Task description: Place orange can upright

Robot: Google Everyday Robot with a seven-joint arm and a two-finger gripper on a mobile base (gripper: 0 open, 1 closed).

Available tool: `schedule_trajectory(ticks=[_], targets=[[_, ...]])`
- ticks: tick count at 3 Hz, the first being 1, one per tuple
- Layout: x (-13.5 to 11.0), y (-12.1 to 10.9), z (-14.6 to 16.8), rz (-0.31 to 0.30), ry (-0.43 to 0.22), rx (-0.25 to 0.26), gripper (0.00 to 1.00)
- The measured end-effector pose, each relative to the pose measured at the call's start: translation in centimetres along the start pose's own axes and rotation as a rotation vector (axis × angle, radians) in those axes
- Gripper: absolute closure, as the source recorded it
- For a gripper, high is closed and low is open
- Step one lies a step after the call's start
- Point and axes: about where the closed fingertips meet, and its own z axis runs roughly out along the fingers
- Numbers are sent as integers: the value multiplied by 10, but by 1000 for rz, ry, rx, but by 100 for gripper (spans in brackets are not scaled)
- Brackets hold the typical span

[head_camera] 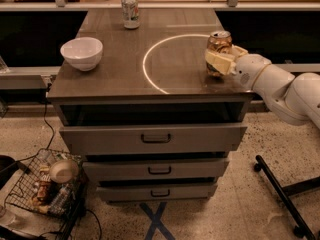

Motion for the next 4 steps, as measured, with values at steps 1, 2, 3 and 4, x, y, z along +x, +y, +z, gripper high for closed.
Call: schedule_trajectory(ticks=[1,2,3,4], targets=[[16,1,-7,28,-9,30,100],[25,2,-12,45,-21,49,97],[24,2,-12,45,-21,48,74],[24,4,-10,45,-21,45,51]])
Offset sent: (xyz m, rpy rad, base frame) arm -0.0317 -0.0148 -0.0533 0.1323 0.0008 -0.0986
